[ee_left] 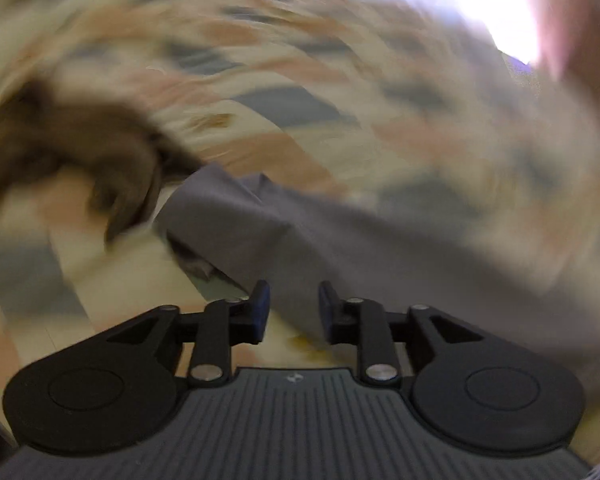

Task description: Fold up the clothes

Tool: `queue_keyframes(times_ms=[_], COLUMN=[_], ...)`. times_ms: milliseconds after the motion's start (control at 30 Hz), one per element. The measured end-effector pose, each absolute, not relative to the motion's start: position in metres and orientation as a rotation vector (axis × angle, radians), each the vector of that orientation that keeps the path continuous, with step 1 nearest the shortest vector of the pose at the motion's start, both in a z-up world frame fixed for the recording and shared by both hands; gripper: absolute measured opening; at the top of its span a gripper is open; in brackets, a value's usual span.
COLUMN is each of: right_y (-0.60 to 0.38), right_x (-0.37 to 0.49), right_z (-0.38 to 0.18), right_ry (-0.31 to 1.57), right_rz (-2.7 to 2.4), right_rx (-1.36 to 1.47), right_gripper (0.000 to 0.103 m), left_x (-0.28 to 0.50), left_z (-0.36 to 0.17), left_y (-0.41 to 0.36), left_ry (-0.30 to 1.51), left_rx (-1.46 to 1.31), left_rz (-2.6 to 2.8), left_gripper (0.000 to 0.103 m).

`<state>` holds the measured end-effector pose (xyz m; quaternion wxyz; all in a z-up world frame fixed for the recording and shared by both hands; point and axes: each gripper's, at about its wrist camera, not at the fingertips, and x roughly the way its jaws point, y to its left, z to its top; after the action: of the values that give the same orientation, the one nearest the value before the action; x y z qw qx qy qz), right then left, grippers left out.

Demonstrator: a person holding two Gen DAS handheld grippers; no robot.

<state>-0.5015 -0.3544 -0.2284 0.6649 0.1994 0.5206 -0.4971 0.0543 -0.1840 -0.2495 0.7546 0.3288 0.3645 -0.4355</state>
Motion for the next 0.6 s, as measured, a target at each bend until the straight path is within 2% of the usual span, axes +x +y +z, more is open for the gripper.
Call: queue_keyframes(times_ms=[100,200,267,533,567,600], right_y=[-0.358,-0.357,-0.357,-0.354,-0.355,-0.355], right_x=[-0.499,-0.496,-0.495,-0.485,-0.484,-0.483], right_z=[-0.252,-0.264,-0.268,-0.272,-0.273,-0.273], right_ry=[1.19,1.192,1.192,1.224,1.227,1.229], right_rz=[-1.15,-1.179,-1.206,-1.274,-1.281,-1.287], right_rx=[0.499,0.549,0.576,0.575,0.574,0.573], right_gripper=[0.011,0.012,0.013,0.014,0.014,0.014], left_x=[0.028,0.003,0.003,0.036,0.04,0.043], left_z=[-0.29,-0.333,-0.356,-0.403,-0.404,-0.403], left_y=[-0.185,-0.162,-0.152,-0.135,-0.135,-0.136], left_ry=[0.529,0.119,-0.075,-0.451,-0.465,-0.473], left_rx=[1.136,1.508,1.643,1.874,1.874,1.873], left_rz=[-1.074,-1.208,-1.245,-1.269,-1.271,-1.272], left_gripper=[0.034,0.046,0.046,0.044,0.042,0.032])
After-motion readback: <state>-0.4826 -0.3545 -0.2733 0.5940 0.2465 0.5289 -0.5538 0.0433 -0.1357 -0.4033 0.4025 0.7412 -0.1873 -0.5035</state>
